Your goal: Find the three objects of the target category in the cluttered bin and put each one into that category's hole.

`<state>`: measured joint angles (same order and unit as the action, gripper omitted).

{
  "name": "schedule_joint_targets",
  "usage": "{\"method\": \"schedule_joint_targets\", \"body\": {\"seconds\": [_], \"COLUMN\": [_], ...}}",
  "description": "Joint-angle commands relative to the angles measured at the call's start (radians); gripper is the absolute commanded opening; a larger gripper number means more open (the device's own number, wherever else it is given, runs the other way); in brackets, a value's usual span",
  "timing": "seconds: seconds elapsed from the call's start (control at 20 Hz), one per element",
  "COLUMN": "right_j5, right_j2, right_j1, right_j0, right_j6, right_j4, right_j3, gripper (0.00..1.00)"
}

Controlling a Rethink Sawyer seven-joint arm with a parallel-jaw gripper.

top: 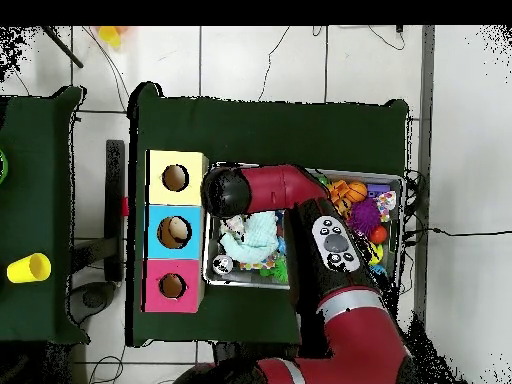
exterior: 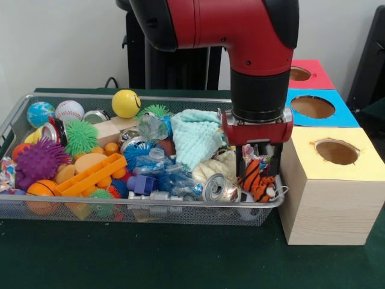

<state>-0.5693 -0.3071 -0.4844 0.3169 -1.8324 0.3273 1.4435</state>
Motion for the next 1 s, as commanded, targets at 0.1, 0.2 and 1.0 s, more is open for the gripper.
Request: {"method": "schedule_joint_targets", "body": {"seconds": [0.1,0.2,1.0], "right_j5": [0.080,0.088,0.086], "right_j2": [-0.052,-0.053,-0.023], "right_j1": [0.097,0.104,0.044], "right_j0": [0.012,0.013,-0.008], "right_j6": [-0.049,-0.044,-0.063], "right_j4": [-0.013,-0.010,-0.001], "right_j3": [-0.059,-0.063,-0.024], "gripper": [1.00,1.00,0.00]}}
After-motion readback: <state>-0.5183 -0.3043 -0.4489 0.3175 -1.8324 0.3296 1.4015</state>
